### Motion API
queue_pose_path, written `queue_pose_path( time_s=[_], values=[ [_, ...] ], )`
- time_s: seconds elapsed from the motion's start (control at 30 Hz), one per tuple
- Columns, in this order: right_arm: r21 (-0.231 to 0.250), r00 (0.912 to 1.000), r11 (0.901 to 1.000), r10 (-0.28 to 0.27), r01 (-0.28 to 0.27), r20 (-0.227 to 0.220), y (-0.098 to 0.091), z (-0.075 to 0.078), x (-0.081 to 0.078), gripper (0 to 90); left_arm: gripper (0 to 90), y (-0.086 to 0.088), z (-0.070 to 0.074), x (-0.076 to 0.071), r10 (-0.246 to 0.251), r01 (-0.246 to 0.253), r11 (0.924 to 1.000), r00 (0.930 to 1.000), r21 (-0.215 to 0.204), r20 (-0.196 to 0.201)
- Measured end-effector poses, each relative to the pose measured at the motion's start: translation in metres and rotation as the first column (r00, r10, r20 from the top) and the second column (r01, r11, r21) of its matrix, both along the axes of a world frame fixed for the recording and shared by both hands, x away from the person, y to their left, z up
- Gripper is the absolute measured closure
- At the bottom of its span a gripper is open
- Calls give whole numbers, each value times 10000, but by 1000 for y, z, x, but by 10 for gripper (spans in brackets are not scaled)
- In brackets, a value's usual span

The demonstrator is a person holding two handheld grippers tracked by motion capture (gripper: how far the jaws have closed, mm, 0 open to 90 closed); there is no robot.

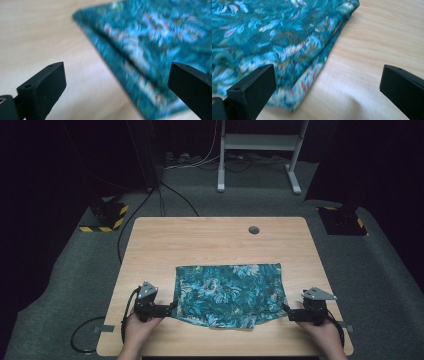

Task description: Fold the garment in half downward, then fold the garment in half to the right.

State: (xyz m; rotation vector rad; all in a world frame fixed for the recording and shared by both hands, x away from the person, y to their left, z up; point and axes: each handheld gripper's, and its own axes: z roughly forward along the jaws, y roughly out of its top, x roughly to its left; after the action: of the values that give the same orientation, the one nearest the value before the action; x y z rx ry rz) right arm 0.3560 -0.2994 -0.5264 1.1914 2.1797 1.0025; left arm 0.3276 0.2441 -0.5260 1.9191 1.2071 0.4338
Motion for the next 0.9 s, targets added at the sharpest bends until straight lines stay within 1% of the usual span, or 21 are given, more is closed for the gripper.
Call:
queue_pose_path(
  time_s=[0.03, 0.1, 0.17, 0.2, 0.27, 0.33, 0.37, 0.4, 0.5, 0.63, 0.8, 0.9],
  values=[
    [-86, 10000, 10000, -20, 20, -25, -1, -1, -3, 4, 22, 2, -3, -4, 43, -42, 10000, 9999, 67, -93],
    [-184, 9999, 9998, 2, -4, -128, -3, -3, -9, 4, 22, 5, -8, -12, 205, -191, 9988, 9993, 449, -301],
    [-221, 9999, 9998, 23, -26, -120, -4, -5, -14, 4, 25, 7, -12, -17, 423, -367, 9945, 9975, 982, -559],
    [-230, 9999, 9997, 38, -41, -138, -4, -7, -17, 4, 23, 7, -15, -19, 437, -359, 9933, 9966, 1097, -695],
    [-295, 9999, 9996, 43, -48, -165, -5, -12, -21, 6, 12, 6, -18, -22, 551, -473, 9903, 9969, 1309, -564],
    [-593, 9986, 9982, -32, 1, -528, -6, -15, -23, 7, 13, 3, -19, -23, 563, -497, 9872, 9976, 1512, -394],
    [-493, 9993, 9988, -35, 17, -367, -7, -14, -24, 13, 10, 2, -20, -23, 581, -515, 9849, 9977, 1652, -354],
    [-375, 9995, 9993, -72, 61, -294, -8, -14, -25, 14, 5, 1, -20, -23, 605, -539, 9848, 9975, 1650, -353],
    [-183, 9991, 9997, -152, 145, -396, -10, -14, -25, 15, 5, 0, -20, -23, 639, -572, 9848, 9973, 1642, -362],
    [-190, 9993, 9998, -67, 60, -364, -10, -14, -25, 17, 5, 0, -20, -23, 602, -534, 9845, 9975, 1671, -357],
    [-92, 9989, 9999, -98, 93, -469, -9, -14, -25, 18, 5, 0, -20, -25, 611, -543, 9846, 9975, 1662, -360],
    [-192, 9989, 9998, -63, 54, -465, -8, -14, -25, 18, 5, 0, -20, -25, 612, -544, 9846, 9975, 1662, -362]
  ],
)
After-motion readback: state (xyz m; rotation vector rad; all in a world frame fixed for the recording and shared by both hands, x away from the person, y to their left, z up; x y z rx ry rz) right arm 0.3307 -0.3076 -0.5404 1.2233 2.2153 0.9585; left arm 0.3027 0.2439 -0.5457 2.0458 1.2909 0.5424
